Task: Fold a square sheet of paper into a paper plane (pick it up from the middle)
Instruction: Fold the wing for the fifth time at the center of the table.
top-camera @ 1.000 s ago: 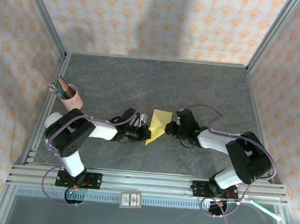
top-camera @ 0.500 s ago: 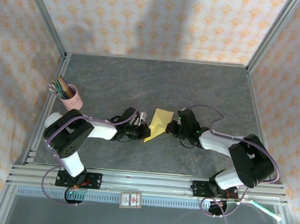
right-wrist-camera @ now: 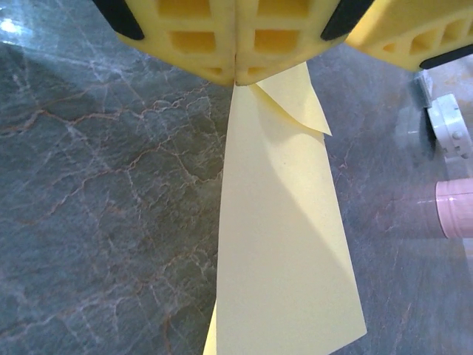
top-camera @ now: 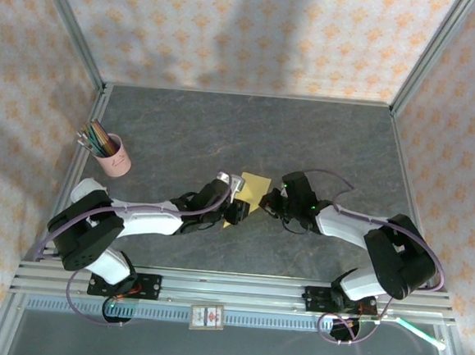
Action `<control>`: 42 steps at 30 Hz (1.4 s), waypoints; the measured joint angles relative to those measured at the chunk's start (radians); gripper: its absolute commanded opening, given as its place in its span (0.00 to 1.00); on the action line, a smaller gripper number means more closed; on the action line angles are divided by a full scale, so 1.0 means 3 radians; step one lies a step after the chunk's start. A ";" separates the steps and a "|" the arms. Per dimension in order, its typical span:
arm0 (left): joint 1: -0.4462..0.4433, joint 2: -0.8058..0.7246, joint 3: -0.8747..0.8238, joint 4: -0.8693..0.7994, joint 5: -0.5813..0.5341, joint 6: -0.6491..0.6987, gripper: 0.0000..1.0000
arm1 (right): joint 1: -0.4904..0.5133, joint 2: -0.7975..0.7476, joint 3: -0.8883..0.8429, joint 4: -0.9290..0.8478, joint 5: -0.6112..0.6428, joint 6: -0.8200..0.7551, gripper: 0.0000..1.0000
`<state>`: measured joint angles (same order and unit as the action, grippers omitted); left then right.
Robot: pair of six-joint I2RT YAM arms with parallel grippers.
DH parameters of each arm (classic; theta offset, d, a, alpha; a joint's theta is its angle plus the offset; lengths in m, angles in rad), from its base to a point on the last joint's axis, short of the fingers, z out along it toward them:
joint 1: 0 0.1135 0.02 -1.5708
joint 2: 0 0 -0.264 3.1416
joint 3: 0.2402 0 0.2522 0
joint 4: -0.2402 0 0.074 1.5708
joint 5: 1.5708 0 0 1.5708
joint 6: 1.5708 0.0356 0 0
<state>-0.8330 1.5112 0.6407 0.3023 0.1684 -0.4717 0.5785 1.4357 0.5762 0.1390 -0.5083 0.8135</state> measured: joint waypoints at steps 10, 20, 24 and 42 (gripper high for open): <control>-0.0300 0.0033 -0.0001 0.0003 -0.0607 0.0435 0.43 | -0.0050 0.0000 0.0000 0.0111 -0.0201 0.0261 0.00; -0.0328 0.0127 -0.0034 0.0003 -0.0730 0.0621 0.48 | -0.0086 0.0000 0.0000 0.0224 -0.0304 0.0370 0.00; -0.0369 0.0193 -0.0034 0.0003 -0.0767 0.0659 0.49 | -0.0086 0.0000 0.0000 0.0252 -0.0320 0.0398 0.00; -0.0381 0.0458 0.0102 -0.0025 -0.1127 0.0762 0.36 | -0.0086 0.0037 0.0000 0.0365 -0.0379 0.0458 0.00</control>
<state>-0.9474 1.6485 0.6712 0.2947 -0.1696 -0.2432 0.5526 1.4467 0.5762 0.2485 -0.6220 0.9508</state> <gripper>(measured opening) 0.372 0.043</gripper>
